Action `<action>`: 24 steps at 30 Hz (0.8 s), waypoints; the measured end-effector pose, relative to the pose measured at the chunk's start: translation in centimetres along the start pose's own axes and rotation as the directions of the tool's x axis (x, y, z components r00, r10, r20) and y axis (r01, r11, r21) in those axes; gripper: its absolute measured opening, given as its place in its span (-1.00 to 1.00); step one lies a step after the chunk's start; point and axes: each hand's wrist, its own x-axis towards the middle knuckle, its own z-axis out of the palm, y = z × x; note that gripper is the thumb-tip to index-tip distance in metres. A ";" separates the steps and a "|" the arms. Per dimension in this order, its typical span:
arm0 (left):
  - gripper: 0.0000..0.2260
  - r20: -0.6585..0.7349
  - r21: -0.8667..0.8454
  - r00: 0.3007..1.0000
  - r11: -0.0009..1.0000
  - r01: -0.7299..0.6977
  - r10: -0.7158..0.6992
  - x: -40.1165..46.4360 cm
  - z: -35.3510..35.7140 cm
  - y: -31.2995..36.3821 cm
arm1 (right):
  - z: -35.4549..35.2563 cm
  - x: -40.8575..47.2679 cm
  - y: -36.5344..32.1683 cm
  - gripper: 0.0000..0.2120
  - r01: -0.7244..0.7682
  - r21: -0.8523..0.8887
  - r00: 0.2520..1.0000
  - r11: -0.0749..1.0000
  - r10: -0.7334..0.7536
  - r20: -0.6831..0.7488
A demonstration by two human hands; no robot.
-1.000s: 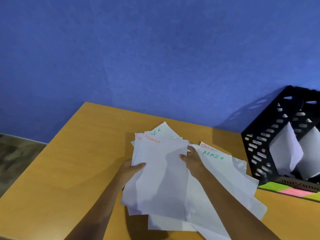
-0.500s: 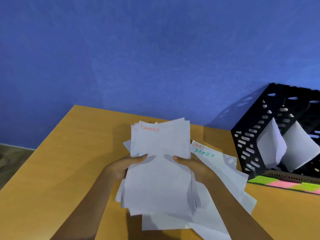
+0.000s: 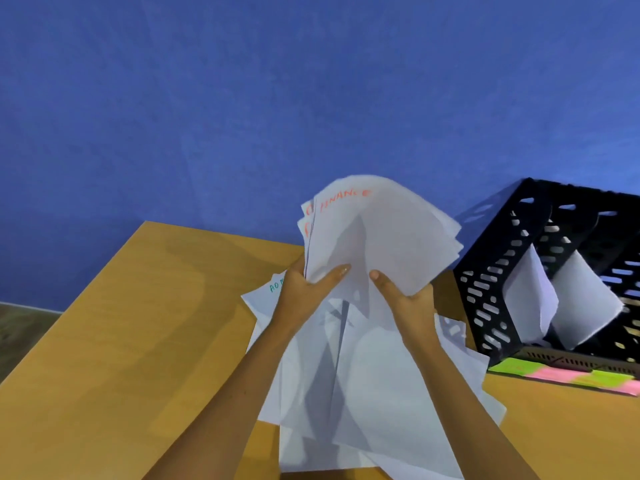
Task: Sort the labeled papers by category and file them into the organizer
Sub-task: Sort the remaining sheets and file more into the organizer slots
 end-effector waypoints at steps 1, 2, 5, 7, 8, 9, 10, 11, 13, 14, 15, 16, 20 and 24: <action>-0.57 -0.005 0.013 0.999 0.999 0.041 -0.041 -0.4 -0.1 -1.2 | -0.2 -0.5 0.8 -0.72 -0.026 0.001 1.000 1.000 0.026 -0.008; -0.56 -0.012 0.025 0.995 0.995 0.094 -0.094 -0.7 -0.3 -2.3 | -0.5 -0.9 1.6 -0.69 -0.057 -0.008 0.998 0.998 0.057 -0.013; -0.57 -0.020 0.052 0.981 0.980 0.191 -0.191 -1.4 -1.3 -5.2 | -1.2 -1.5 3.7 -0.63 -0.152 -0.005 0.988 0.988 0.152 -0.004; -0.56 -0.037 0.091 0.970 0.966 0.244 -0.241 -1.5 -1.7 -6.5 | -1.5 -1.2 4.6 -0.65 -0.198 -0.004 0.980 0.980 0.197 -0.018; -0.58 -0.047 0.099 0.966 0.961 0.258 -0.254 -1.4 -1.9 -6.9 | -1.5 -1.0 4.9 -0.66 -0.213 -0.018 0.977 0.977 0.212 -0.028; -0.59 -0.052 0.097 0.964 0.960 0.264 -0.260 -1.3 -2.0 -7.1 | -1.4 -0.7 5.0 -0.67 -0.222 -0.033 0.975 0.975 0.220 -0.040; -0.58 -0.065 0.090 0.960 0.956 0.278 -0.273 -1.0 -1.9 -7.1 | -1.2 -0.4 4.9 -0.68 -0.225 -0.044 0.973 0.973 0.223 -0.053; -0.53 -0.090 0.089 0.954 0.952 0.292 -0.285 -0.6 -1.7 -7.0 | -0.9 -0.1 4.7 -0.69 -0.225 -0.042 0.973 0.973 0.222 -0.068; -0.40 -0.135 0.105 0.953 0.952 0.287 -0.272 0.3 -1.2 -6.3 | -0.5 0.5 3.8 -0.74 -0.222 -0.023 0.972 0.975 0.220 -0.078; -0.39 -0.139 0.106 0.958 0.958 0.267 -0.252 0.8 -0.9 -5.8 | -0.4 0.9 3.2 -0.75 -0.215 -0.013 0.974 0.976 0.214 -0.074; -0.45 -0.136 0.098 0.960 0.961 0.258 -0.244 1.2 -0.8 -5.4 | -0.5 1.2 2.8 -0.76 -0.201 -0.004 0.977 0.979 0.201 -0.068; -0.55 -0.132 0.076 0.958 0.961 0.265 -0.254 1.4 -0.7 -4.9 | -0.7 1.4 2.4 -0.75 -0.186 0.000 0.981 0.983 0.185 -0.064; -0.79 -0.047 0.019 0.966 0.967 0.254 -0.252 1.9 -1.6 -4.6 | -1.4 1.4 2.3 -0.70 -0.163 0.001 0.986 0.987 0.163 -0.020; -0.72 -0.069 0.048 0.951 0.951 0.305 -0.301 1.3 -1.0 -5.4 | -1.0 0.7 3.9 -0.58 -0.218 -0.029 0.976 0.975 0.217 -0.033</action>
